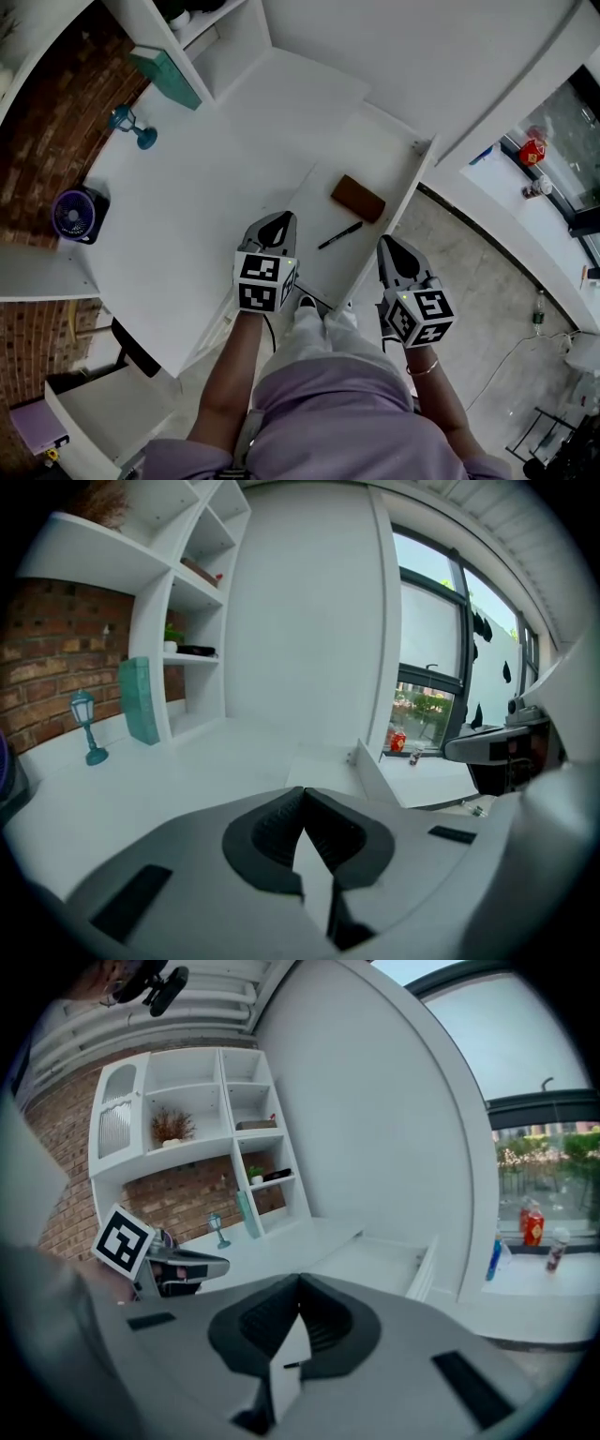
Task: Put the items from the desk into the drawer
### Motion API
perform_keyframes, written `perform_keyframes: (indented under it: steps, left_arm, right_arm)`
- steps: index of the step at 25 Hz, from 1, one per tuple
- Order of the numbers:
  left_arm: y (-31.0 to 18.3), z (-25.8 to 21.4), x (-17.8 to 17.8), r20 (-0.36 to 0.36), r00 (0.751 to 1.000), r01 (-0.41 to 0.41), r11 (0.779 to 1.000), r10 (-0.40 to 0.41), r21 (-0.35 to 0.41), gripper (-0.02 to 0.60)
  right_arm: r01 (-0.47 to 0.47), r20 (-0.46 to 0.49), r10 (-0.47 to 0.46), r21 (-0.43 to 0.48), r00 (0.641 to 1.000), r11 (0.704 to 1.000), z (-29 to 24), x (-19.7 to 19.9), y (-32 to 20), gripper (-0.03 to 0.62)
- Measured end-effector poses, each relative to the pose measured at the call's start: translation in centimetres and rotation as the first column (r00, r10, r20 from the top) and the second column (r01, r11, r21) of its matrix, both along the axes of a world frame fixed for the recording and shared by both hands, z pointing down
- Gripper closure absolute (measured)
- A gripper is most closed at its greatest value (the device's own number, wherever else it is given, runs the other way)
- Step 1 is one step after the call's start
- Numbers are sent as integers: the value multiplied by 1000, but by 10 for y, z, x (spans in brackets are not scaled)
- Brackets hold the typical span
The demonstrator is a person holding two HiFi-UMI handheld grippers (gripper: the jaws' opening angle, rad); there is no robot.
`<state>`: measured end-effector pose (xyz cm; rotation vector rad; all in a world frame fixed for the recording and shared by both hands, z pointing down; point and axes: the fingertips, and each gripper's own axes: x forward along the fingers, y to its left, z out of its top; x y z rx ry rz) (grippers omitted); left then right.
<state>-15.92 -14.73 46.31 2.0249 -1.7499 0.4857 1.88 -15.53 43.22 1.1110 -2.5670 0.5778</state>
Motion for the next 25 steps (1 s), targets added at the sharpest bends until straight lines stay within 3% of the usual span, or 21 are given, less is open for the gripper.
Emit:
perform_keyframes:
  steps: [14, 25]
  left_arm:
    - [37, -27, -35, -25, 992, 127, 988, -125, 84, 581]
    - [51, -33, -50, -51, 979, 200, 974, -195, 107, 581]
  right_arm:
    - [140, 9, -141, 59, 990, 988, -16, -38, 8, 591]
    - [177, -19, -176, 60, 984, 982, -15, -47, 7, 591]
